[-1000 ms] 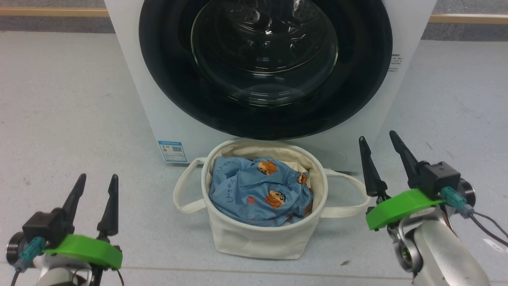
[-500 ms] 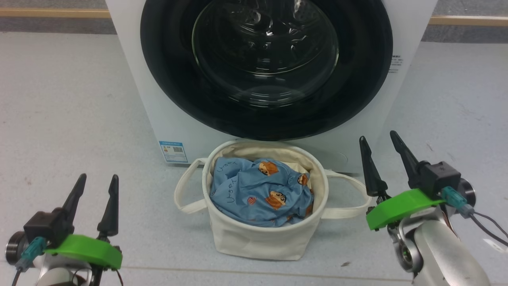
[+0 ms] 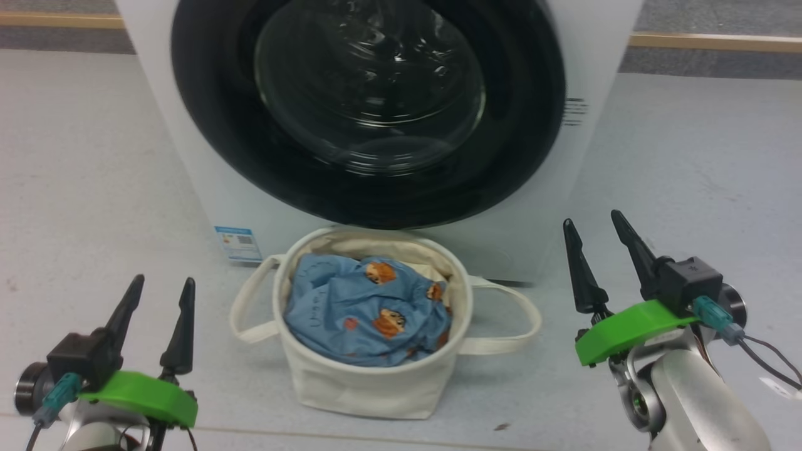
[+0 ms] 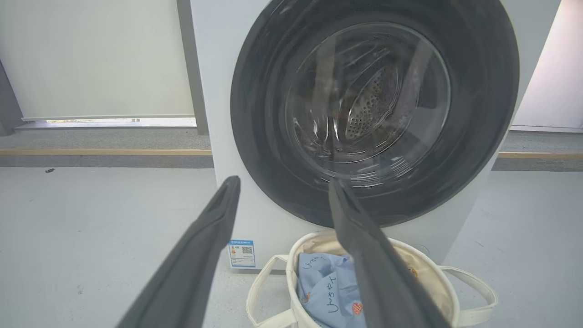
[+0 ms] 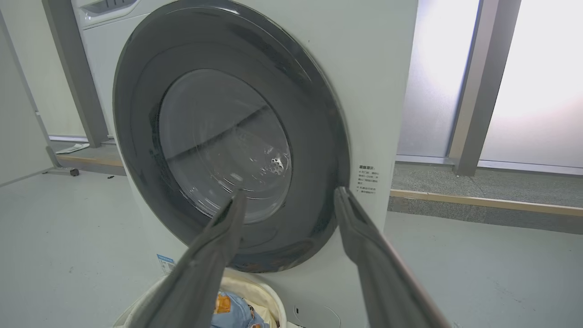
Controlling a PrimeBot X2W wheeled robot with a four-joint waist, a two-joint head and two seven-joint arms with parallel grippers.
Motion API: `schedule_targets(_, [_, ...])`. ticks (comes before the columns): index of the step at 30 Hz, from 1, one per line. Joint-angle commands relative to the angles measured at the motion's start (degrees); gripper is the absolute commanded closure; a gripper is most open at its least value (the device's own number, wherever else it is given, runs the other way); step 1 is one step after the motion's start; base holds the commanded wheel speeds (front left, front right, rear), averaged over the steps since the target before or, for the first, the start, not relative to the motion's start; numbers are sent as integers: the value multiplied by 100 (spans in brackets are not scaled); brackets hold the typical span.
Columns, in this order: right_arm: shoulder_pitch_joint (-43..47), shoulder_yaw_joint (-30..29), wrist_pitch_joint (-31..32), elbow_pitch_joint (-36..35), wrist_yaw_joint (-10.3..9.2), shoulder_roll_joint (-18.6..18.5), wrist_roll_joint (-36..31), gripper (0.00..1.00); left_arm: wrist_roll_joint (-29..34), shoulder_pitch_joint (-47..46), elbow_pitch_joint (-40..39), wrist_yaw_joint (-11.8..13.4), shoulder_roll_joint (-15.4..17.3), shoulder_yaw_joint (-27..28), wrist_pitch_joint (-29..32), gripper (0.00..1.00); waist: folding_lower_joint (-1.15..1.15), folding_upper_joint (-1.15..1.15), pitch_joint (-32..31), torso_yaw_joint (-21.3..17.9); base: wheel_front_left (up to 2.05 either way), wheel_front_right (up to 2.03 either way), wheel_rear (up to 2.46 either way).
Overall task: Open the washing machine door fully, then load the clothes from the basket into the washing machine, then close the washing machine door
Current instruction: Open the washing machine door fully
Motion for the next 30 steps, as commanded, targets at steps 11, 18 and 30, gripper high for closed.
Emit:
schedule_targets(11, [-234, 74, -70, -136, 0, -36, 63, 0, -145, -331, -92, -29, 178, 75, -70, 0, -1, 0, 12, -42, 107, 116, -223])
schedule_targets(18, [-217, 81, -70, -117, 0, -28, 90, 0, -165, -329, -94, -32, 158, 9, -70, 0, -1, 0, 7, -33, 50, 50, -101])
schedule_targets(30, [-186, -25, -70, -62, 0, 24, 140, 0, -157, -264, -178, -33, 123, 22, -70, 0, -1, 0, -4, -26, 3, 3, -5])
